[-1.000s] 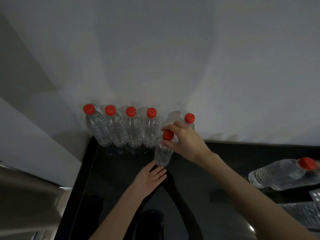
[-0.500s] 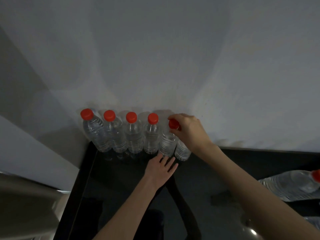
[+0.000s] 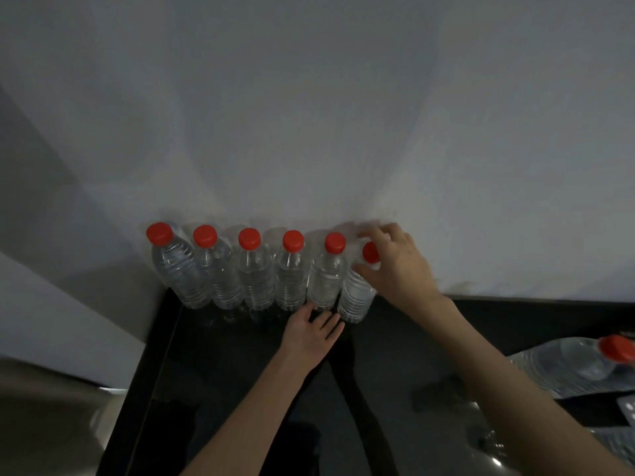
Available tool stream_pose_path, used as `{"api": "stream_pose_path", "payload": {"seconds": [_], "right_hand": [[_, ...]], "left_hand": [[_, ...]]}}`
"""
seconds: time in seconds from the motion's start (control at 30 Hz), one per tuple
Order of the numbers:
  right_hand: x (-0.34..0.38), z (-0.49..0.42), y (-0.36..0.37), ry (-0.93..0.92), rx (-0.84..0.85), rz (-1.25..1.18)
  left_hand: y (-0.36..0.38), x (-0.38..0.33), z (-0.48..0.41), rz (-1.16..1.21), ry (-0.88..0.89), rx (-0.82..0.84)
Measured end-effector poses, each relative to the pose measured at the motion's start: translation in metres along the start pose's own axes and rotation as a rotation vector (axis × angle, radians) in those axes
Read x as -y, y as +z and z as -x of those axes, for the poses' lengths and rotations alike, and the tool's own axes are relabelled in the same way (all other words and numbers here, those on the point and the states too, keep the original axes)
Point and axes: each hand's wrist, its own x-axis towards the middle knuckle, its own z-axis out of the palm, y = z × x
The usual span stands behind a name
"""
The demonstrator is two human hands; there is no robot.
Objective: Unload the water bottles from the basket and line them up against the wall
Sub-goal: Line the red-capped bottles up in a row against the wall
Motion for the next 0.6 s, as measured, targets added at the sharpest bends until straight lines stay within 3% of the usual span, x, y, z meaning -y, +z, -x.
{"api": "stream_pose_path", "payload": {"seconds": [0.13,0.37,0.6], "right_hand": [[-0.007,-0.003,0.003,0.048,0.096,-0.048],[-0.005,-0.012,0.009,0.225,-0.042,-0.231],[-0.002,-0.003,0.018,0.229,-0.149,-0.288]], "left_hand": [[0.0,-0.004,-0.004,-0.059,-0.047,0.013],[0.001,-0.01,-0.011,-0.085,-0.055,0.038],[0.002,-0.011,-0.008,-0.134,-0.037,0.033]]}}
